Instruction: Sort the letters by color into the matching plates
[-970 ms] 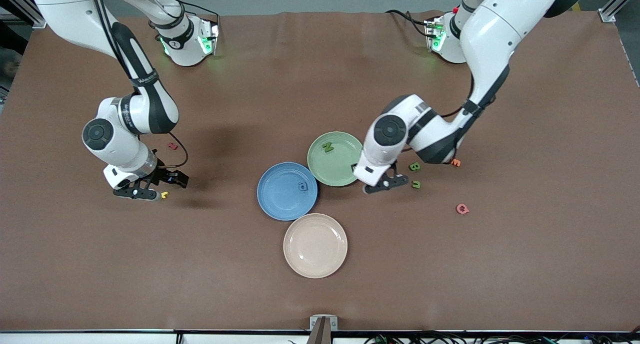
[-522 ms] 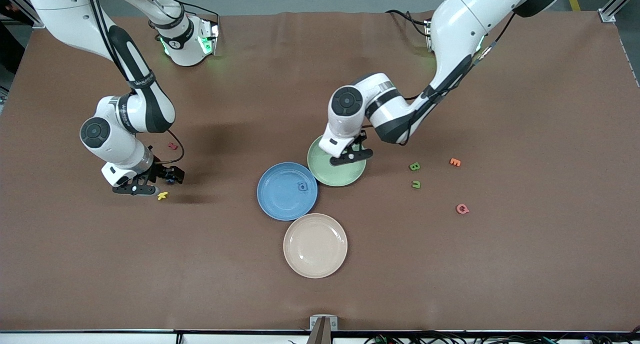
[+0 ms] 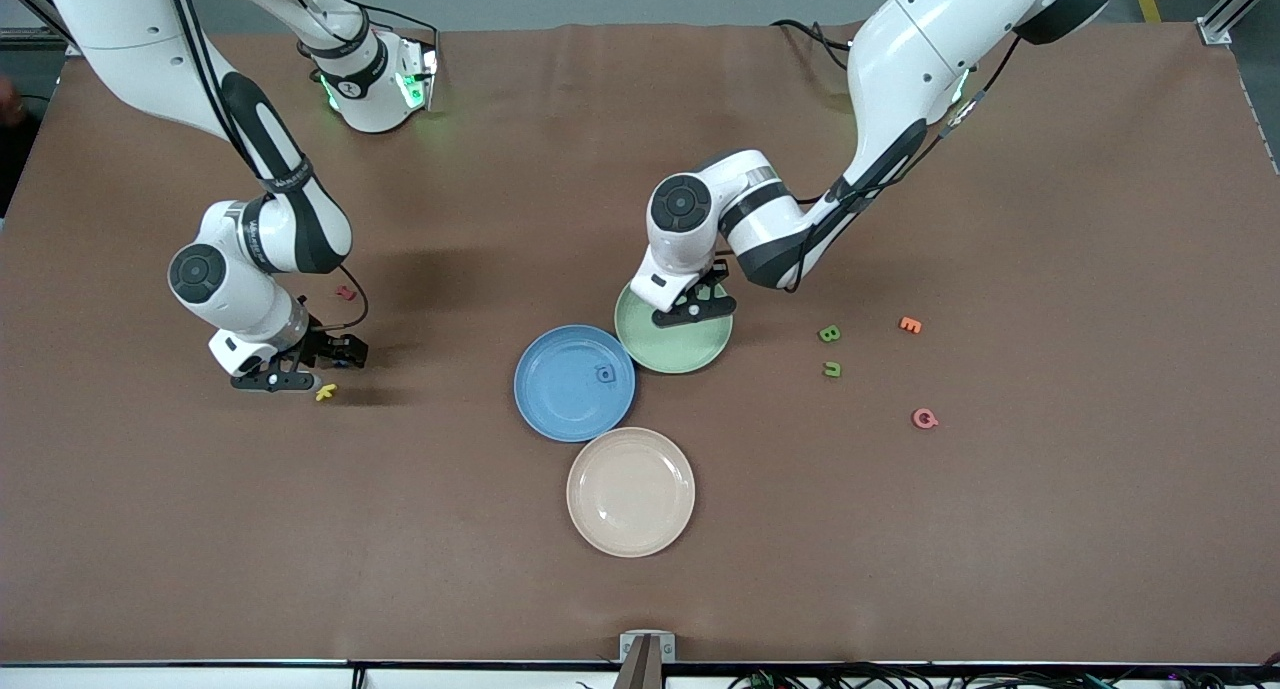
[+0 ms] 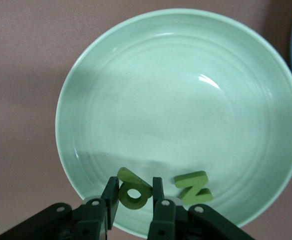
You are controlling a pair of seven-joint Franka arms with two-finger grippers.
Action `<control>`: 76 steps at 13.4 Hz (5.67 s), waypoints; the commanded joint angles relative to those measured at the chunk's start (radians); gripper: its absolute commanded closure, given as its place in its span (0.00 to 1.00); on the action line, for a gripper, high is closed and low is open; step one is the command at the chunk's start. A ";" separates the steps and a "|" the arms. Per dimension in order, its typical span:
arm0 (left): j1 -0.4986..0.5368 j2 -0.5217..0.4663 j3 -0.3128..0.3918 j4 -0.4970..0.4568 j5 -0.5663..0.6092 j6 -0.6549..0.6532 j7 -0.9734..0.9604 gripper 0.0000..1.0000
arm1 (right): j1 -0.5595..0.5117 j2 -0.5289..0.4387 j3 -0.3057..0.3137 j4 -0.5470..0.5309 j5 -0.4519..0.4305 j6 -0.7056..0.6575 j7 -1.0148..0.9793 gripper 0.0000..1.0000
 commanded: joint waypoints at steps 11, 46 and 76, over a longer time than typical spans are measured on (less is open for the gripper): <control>0.108 -0.059 -0.031 -0.063 0.032 0.002 0.001 0.07 | -0.041 0.018 0.016 -0.017 -0.010 0.033 -0.026 0.33; 0.739 -0.033 -0.222 -0.415 0.369 0.267 0.210 0.29 | 0.514 0.189 0.039 0.558 0.008 -0.341 1.050 1.00; 0.126 0.059 -0.066 0.042 0.185 0.096 -0.164 0.83 | 0.508 0.161 0.027 0.490 -0.041 -0.333 1.021 0.00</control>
